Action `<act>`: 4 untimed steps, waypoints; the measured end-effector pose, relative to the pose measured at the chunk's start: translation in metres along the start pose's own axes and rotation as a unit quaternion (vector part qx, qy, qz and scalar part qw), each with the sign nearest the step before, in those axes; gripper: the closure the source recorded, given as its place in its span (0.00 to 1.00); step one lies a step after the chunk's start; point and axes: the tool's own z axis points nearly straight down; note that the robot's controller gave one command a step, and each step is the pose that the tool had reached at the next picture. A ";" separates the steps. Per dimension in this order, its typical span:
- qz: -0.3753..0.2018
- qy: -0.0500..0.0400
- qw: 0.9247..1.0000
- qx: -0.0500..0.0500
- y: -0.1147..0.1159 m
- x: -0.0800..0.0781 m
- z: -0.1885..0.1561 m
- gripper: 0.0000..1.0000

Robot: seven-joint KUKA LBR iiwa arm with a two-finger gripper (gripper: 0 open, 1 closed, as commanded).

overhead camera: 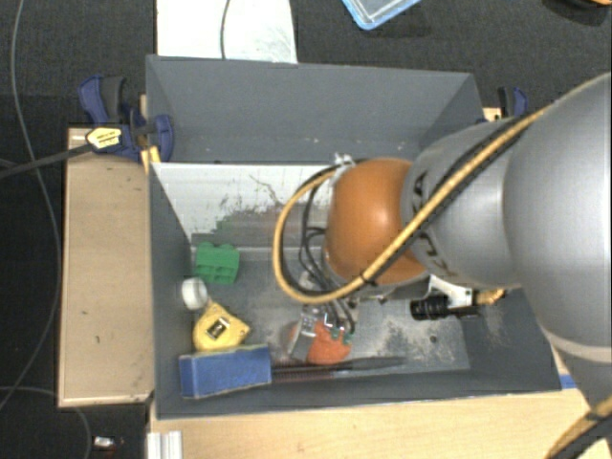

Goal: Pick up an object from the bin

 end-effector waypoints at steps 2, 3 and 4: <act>-0.037 0.001 0.999 0.001 -0.018 -0.009 0.019 0.00; -0.034 -0.001 0.999 0.000 -0.042 -0.026 0.019 0.00; -0.055 -0.004 0.998 -0.002 -0.056 -0.013 0.054 0.00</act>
Offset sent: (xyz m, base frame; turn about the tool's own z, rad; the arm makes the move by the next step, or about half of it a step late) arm -0.0052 -0.0149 -0.0425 0.1894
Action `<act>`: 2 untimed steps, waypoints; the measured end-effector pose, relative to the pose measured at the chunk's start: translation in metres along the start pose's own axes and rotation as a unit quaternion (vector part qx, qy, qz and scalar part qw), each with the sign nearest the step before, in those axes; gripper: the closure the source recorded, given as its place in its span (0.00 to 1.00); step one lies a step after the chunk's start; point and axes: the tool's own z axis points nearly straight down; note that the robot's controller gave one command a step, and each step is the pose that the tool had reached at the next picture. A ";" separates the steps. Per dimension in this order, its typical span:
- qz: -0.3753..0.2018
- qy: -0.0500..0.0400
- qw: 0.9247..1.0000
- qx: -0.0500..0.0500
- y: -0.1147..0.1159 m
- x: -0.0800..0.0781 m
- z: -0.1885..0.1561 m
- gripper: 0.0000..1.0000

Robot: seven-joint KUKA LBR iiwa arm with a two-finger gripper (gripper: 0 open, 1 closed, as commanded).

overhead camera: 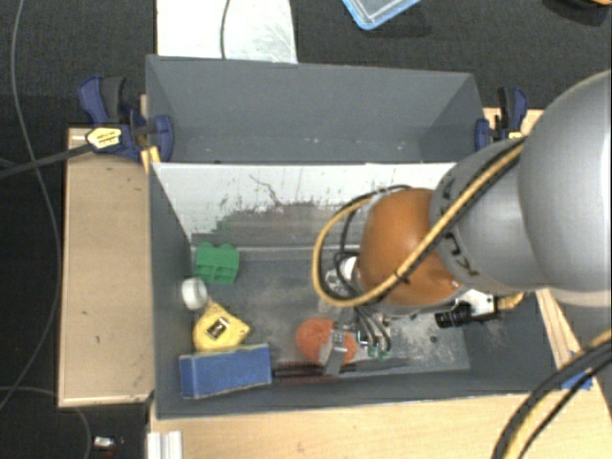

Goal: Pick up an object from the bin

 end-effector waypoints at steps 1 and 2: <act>0.116 -0.004 0.993 0.000 0.001 0.001 0.009 1.00; 0.116 -0.004 0.993 0.000 0.001 0.001 0.009 1.00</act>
Offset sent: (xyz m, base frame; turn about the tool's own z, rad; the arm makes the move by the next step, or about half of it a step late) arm 0.0000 0.0000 0.0000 0.0000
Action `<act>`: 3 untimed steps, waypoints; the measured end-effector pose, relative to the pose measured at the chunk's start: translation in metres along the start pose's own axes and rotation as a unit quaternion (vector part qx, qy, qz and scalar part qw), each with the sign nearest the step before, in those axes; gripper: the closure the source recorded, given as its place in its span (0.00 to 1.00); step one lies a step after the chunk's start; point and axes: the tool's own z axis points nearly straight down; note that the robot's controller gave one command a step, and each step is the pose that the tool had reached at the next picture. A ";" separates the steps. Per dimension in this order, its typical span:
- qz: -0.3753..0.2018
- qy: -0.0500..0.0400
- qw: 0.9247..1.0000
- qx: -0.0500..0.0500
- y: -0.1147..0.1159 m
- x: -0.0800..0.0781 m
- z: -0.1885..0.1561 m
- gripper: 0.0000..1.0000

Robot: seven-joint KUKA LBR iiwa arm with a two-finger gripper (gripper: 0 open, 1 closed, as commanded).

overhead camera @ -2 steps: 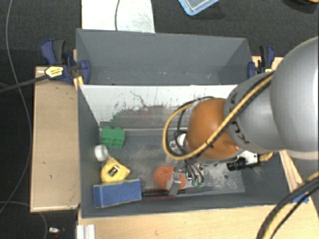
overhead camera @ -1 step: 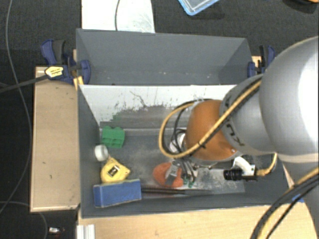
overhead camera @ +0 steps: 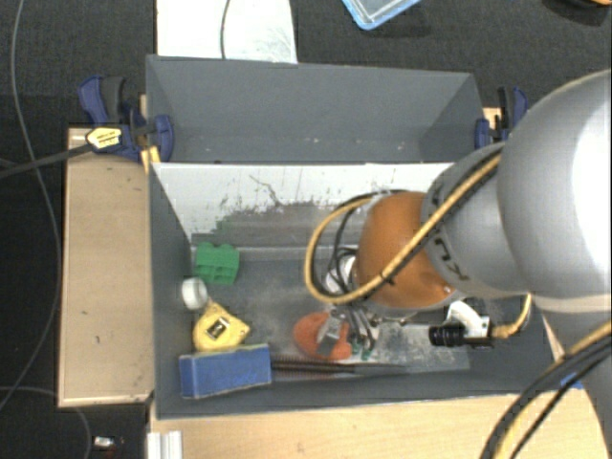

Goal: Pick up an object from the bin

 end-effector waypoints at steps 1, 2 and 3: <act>0.002 0.003 1.000 0.002 -0.001 -0.004 -0.059 1.00; 0.005 0.002 1.000 0.001 0.002 -0.005 -0.095 1.00; -0.020 -0.002 1.000 -0.001 0.002 -0.006 -0.101 1.00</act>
Offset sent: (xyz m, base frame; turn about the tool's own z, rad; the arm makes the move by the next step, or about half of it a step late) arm 0.0031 0.0032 0.1154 0.0190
